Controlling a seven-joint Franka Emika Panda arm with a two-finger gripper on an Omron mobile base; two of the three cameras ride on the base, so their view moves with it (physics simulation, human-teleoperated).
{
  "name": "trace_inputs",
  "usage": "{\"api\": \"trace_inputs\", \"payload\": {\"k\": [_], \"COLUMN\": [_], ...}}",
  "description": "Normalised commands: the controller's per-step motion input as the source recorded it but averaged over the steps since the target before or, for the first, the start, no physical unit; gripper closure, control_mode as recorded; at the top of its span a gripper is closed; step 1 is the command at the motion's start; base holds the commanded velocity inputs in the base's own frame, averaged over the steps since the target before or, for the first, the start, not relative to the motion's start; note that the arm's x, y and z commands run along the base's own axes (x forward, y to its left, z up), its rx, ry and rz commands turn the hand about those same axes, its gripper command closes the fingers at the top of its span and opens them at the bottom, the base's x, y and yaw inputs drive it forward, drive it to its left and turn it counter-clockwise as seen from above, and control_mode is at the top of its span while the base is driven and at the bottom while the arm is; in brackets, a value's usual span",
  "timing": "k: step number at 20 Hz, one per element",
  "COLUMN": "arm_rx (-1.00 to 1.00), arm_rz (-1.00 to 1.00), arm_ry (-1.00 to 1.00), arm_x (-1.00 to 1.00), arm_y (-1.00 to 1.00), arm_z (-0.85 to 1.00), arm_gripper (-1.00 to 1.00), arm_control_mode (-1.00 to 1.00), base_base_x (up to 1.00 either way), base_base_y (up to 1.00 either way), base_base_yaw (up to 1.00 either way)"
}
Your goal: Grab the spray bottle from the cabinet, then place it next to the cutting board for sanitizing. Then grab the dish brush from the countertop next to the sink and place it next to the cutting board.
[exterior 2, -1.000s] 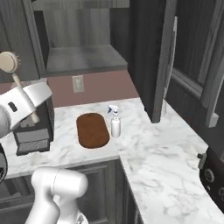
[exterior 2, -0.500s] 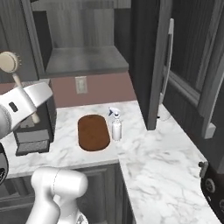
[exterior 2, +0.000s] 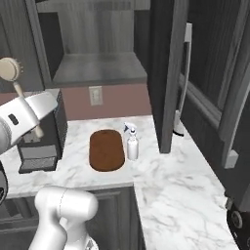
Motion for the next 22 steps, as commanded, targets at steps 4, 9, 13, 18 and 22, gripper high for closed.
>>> {"api": "trace_inputs", "payload": {"k": [4,9,13,18,22], "arm_rx": [0.00,0.00,0.00,0.00,0.00], "arm_rz": [0.00,0.00,0.00,0.00,0.00], "arm_ry": [0.00,0.00,0.00,0.00,0.00], "arm_x": [0.00,0.00,0.00,0.00,0.00], "arm_y": [0.00,0.00,0.00,0.00,0.00], "arm_z": [0.00,0.00,0.00,0.00,0.00], "arm_gripper": [1.00,1.00,1.00,1.00,1.00], "arm_control_mode": [1.00,1.00,1.00,1.00,1.00], "base_base_x": [1.00,0.77,0.17,-0.01,0.00], "base_base_y": [-0.09,-0.15,-0.23,-0.42,-0.44], "base_base_yaw": [0.51,0.46,0.14,0.00,-0.01]}}
